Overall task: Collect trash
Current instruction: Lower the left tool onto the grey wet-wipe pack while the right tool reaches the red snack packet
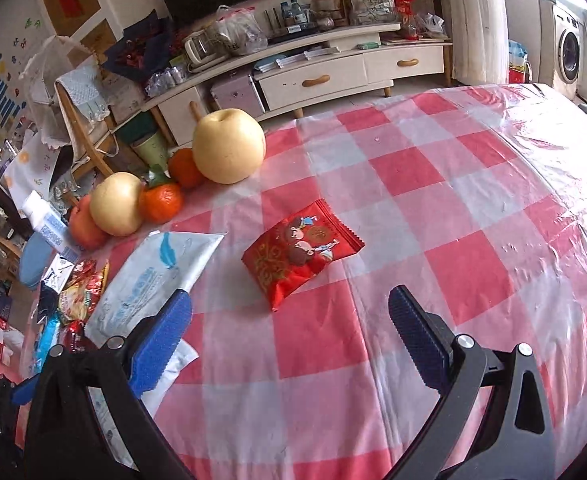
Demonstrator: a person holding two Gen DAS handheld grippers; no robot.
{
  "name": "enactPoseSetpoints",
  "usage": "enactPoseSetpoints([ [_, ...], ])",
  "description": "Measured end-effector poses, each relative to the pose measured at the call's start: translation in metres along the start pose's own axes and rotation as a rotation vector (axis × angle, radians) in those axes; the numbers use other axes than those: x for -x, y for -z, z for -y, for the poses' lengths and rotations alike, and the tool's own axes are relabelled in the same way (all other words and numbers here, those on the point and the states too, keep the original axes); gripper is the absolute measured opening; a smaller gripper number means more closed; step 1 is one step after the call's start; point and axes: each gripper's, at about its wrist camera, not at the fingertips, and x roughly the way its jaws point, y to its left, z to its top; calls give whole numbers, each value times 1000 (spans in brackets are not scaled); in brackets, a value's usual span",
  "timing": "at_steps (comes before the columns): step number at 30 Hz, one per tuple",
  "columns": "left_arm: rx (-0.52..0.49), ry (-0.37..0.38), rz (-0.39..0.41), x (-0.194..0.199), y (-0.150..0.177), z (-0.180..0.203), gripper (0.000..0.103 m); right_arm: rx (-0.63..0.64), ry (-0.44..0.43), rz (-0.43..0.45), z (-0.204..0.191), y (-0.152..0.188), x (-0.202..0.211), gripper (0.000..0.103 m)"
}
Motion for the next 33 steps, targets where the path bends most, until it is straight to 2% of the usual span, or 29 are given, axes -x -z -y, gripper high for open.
enactPoseSetpoints([
  [4, -28, -1, -35, -12, -2, 6, 94, 41, 32, -22, 1, -7, -18, 99],
  [9, -47, 5, -49, -24, -9, 8, 94, 130, 30, -38, -13, -11, -32, 99],
  [13, -60, -3, -67, -35, -15, 9, 94, 225, 84, -38, -24, -13, -41, 99],
  [20, 42, 48, -117, -48, -18, -1, 95, 268, 103, -62, -26, -16, -54, 99],
  [22, 70, 55, -117, -49, -17, -2, 95, 289, 117, -61, -28, -16, -55, 94],
  [29, 94, 36, -112, -47, -17, 0, 89, 331, 83, -55, -38, -12, -49, 53],
  [33, 112, 31, -95, -44, -16, 1, 85, 332, 70, -51, -37, -9, -46, 47],
])
